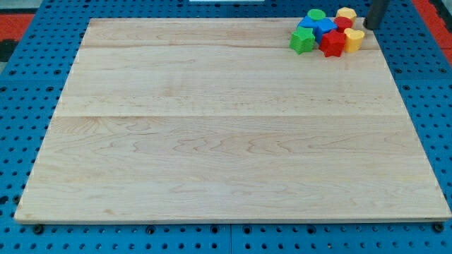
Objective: Slide the yellow hexagon to the green circle
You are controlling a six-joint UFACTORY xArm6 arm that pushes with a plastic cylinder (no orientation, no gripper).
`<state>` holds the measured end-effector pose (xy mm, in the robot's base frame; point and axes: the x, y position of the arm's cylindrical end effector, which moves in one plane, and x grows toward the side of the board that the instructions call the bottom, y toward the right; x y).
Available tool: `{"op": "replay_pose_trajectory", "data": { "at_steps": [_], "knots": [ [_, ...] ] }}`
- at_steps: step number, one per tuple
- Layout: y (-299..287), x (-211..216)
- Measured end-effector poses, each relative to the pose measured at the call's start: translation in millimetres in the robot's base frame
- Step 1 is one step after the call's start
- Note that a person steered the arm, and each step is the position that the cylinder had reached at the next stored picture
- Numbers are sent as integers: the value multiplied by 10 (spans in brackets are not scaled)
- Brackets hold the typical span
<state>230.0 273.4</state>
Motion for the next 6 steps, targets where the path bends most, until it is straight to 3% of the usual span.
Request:
{"op": "replay_pose_trajectory", "data": {
  "at_steps": [2, 3, 4, 5, 6],
  "knots": [
    [-443, 325],
    [-238, 410],
    [384, 191],
    [585, -379],
    [585, -379]
  ]
}}
